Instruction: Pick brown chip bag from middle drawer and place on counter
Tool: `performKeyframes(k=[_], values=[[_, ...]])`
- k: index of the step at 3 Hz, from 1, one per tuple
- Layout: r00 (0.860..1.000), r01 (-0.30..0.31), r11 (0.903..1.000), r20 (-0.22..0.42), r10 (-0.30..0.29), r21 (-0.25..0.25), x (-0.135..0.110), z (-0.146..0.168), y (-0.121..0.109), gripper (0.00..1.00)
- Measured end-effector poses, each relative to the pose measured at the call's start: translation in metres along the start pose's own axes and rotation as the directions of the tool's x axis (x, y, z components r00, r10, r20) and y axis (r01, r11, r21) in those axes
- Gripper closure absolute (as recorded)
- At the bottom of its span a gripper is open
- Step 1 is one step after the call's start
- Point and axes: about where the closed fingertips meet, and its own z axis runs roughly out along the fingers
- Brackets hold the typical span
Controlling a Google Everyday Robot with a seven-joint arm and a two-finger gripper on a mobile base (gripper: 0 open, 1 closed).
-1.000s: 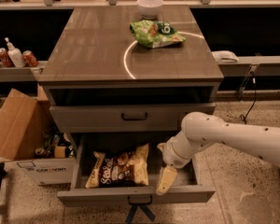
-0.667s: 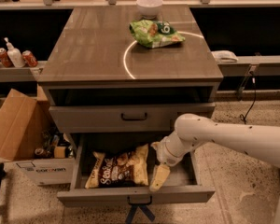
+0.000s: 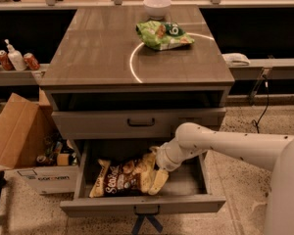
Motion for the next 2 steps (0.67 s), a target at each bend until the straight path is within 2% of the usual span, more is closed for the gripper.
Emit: performKeyframes(k=[1, 2], values=[[0.999, 0.029, 0.9993, 0.021, -0.030, 0.025, -0.008, 0.018, -0.012, 0.00], [0.998, 0.049, 0.9984, 0.031, -0.050, 0.027, -0.011, 0.040, -0.025, 0.00]])
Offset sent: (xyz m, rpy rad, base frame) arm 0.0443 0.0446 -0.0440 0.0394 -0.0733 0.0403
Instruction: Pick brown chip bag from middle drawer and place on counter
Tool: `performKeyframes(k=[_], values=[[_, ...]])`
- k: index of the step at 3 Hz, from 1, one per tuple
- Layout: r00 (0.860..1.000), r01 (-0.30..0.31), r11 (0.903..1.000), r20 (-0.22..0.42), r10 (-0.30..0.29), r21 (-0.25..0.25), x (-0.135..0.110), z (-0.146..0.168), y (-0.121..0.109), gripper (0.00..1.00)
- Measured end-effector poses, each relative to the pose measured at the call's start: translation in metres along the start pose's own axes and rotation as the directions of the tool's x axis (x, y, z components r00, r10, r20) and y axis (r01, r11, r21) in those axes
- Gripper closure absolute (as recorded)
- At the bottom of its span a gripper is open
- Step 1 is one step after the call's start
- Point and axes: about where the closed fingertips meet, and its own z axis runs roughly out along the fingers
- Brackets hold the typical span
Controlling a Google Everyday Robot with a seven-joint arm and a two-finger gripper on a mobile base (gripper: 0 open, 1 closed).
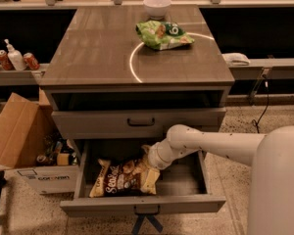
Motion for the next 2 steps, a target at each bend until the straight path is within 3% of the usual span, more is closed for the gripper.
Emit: performKeyframes(k=[1, 2], values=[[1.000, 0.006, 1.0000, 0.012, -0.006, -0.003, -0.002, 0.018, -0.008, 0.00], [1.000, 0.013, 0.9999, 0.023, -0.013, -0.010, -0.008, 0.028, -0.010, 0.15]])
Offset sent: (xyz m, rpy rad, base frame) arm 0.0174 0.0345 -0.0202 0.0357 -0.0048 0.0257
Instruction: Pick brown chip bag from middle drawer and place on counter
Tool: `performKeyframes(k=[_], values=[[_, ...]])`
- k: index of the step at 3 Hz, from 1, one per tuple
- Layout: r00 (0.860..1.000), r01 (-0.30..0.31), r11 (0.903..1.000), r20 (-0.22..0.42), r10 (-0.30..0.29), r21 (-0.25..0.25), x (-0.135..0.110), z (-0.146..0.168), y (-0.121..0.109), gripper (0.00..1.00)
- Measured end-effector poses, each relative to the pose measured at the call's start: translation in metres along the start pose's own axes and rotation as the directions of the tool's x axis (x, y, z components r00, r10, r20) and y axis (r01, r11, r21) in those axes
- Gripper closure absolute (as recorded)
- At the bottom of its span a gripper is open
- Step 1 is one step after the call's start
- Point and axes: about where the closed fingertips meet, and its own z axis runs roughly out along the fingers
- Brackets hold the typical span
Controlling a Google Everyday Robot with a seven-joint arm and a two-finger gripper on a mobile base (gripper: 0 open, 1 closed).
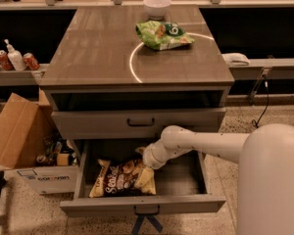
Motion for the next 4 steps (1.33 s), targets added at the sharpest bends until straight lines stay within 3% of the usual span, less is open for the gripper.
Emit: performKeyframes(k=[3, 4], values=[[0.999, 0.036, 0.9990, -0.006, -0.036, -0.026, -0.021, -0.013, 0.016, 0.85], [0.999, 0.048, 0.9981, 0.024, -0.047, -0.039, -0.028, -0.024, 0.020, 0.85]])
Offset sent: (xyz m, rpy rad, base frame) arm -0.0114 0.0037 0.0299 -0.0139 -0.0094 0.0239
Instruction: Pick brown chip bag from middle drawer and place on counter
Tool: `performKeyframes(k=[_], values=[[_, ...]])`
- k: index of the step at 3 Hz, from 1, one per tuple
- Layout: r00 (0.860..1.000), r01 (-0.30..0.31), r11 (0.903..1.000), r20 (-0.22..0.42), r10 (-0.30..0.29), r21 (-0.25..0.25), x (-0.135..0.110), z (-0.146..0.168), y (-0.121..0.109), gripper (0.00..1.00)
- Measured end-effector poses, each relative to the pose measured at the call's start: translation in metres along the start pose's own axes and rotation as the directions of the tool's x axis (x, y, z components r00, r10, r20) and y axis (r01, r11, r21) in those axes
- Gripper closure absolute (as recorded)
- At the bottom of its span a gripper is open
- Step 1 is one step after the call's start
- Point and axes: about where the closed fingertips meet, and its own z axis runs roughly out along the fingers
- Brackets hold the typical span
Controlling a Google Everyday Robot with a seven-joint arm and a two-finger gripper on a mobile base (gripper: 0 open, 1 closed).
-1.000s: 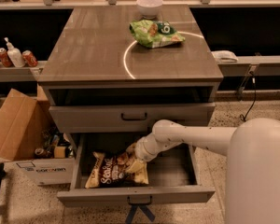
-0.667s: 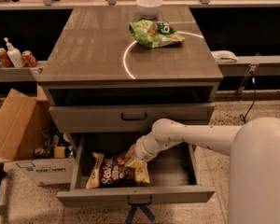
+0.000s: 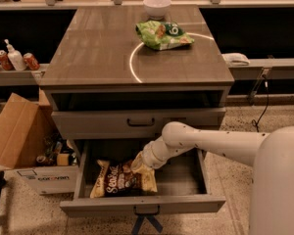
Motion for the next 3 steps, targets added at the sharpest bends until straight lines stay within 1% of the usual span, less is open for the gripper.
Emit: performKeyframes(k=[1, 3], values=[[1.000, 0.002, 1.0000, 0.008, -0.002, -0.009, -0.003, -0.001, -0.001, 0.61], [1.000, -0.008, 0.9997, -0.014, 0.007, -0.023, -0.003, 0.013, -0.002, 0.15]])
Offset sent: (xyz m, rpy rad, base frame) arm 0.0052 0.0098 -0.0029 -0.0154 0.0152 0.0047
